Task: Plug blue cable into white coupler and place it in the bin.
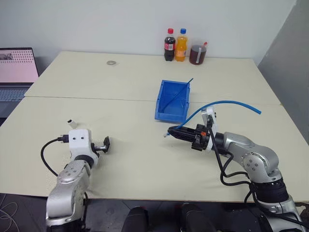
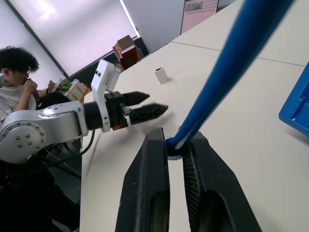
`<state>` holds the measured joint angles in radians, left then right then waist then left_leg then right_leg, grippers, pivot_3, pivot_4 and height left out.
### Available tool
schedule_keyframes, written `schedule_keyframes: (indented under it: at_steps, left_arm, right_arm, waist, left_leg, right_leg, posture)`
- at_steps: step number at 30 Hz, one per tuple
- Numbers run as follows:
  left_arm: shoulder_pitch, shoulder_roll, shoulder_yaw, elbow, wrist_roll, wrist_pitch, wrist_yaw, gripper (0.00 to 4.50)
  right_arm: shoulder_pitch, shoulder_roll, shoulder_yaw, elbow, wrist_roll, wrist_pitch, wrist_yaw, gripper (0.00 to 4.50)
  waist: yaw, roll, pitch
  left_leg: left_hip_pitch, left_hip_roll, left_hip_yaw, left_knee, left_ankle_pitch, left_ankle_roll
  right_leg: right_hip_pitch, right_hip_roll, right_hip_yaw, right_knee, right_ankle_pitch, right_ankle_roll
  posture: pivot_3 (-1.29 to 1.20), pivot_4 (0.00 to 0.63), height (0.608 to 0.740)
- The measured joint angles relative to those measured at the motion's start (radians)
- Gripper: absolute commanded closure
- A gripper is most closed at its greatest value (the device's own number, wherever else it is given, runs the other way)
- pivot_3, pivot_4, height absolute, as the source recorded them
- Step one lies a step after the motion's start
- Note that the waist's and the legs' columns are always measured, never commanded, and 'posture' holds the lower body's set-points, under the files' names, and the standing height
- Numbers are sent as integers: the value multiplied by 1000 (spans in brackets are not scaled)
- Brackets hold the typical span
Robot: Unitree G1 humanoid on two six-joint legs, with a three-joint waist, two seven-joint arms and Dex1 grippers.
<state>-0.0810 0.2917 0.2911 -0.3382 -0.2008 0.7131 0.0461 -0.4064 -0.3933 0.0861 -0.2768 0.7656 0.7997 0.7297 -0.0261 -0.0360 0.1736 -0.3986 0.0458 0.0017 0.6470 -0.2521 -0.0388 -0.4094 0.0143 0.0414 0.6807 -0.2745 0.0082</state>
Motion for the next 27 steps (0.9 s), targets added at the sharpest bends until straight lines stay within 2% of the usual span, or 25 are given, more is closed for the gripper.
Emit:
schedule_keyframes:
  at_steps: [3,13,20,27]
  left_arm:
    - [-94,-36,45,57,25,22,99,0]
    - [-230,-84,140,201,57,31,249,0]
    - [-329,-61,197,319,47,28,268,0]
    - [-412,3,208,446,47,18,263,0]
  right_arm:
    - [-5,1,12,3,-6,-3,11,4390]
    - [-5,-1,12,4,-19,-5,13,4390]
    - [-5,-1,12,3,-20,-5,12,4390]
    - [-4,-2,12,-1,-20,-5,12,4390]
  waist:
    - [-1,0,0]
    - [-3,-1,0]
    - [-3,-1,0]
    - [-3,-1,0]
  left_leg:
    - [0,-1,0,0,0,0]
    - [0,-1,0,0,0,0]
    - [0,-1,0,0,0,0]
    - [0,-1,0,0,0,0]
  right_leg:
    - [0,0,0,0,0,0]
    - [0,0,-1,0,3,-4]
    - [0,1,-1,0,3,-4]
    - [0,1,-1,0,3,-4]
  posture:
    - [0,150,740]
    - [0,150,740]
    - [0,150,740]
    - [0,150,740]
